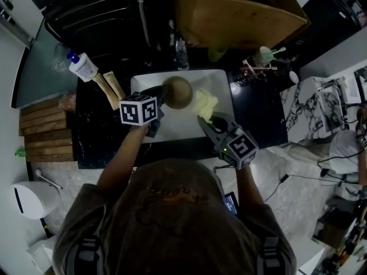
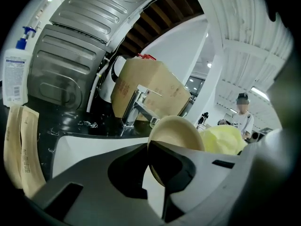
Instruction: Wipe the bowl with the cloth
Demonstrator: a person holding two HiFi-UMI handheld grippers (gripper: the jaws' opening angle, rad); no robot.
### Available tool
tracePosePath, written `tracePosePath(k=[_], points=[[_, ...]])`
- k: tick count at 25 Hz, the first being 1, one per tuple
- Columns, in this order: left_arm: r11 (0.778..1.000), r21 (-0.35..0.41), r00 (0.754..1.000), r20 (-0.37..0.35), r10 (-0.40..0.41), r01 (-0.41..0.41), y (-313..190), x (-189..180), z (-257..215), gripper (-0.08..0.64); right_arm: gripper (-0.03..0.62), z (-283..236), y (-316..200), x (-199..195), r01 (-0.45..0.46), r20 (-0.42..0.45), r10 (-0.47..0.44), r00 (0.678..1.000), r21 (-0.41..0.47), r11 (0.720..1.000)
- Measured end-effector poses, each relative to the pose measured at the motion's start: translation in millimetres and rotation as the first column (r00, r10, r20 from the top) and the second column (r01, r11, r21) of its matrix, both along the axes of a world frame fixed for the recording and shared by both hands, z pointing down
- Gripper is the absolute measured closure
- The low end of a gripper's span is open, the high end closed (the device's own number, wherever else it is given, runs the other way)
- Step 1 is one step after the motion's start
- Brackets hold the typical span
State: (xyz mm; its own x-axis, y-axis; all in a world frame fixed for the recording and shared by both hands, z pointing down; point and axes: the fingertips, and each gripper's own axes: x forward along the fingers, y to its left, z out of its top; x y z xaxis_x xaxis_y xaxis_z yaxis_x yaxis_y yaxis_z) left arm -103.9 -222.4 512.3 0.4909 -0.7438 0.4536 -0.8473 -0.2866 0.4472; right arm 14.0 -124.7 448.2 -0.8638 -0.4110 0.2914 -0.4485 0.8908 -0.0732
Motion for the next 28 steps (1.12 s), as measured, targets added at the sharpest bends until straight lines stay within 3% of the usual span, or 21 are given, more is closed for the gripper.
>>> tracePosePath(k=[5,13,20,28], points=[[1.0,0.004,0.999,0.037,0.024,-0.025,-0.7,12.0,5.1,0.545,0.56,-6.9,19.9,-18.9,0.06,0.018,-0.059,0.998,-0.044,0.997],[0.995,0.019,0.993,0.069,0.097,-0.098,8.2,41.5,1.3,0.545,0.56,-7.5,18.0,-41.7,0.081,0.043,-0.078,0.996,-0.072,0.994],[0.988,0.047,0.984,0.108,0.14,-0.145,16.0,56.7,-5.7,0.545,0.56,-3.9,0.6,-47.2,0.047,0.044,-0.042,0.998,-0.099,0.994],[0.984,0.075,0.981,0.126,0.149,-0.159,20.7,63.7,-10.1,0.543,0.56,3.6,-20.3,-43.7,-0.052,0.041,0.058,0.997,-0.128,0.99]])
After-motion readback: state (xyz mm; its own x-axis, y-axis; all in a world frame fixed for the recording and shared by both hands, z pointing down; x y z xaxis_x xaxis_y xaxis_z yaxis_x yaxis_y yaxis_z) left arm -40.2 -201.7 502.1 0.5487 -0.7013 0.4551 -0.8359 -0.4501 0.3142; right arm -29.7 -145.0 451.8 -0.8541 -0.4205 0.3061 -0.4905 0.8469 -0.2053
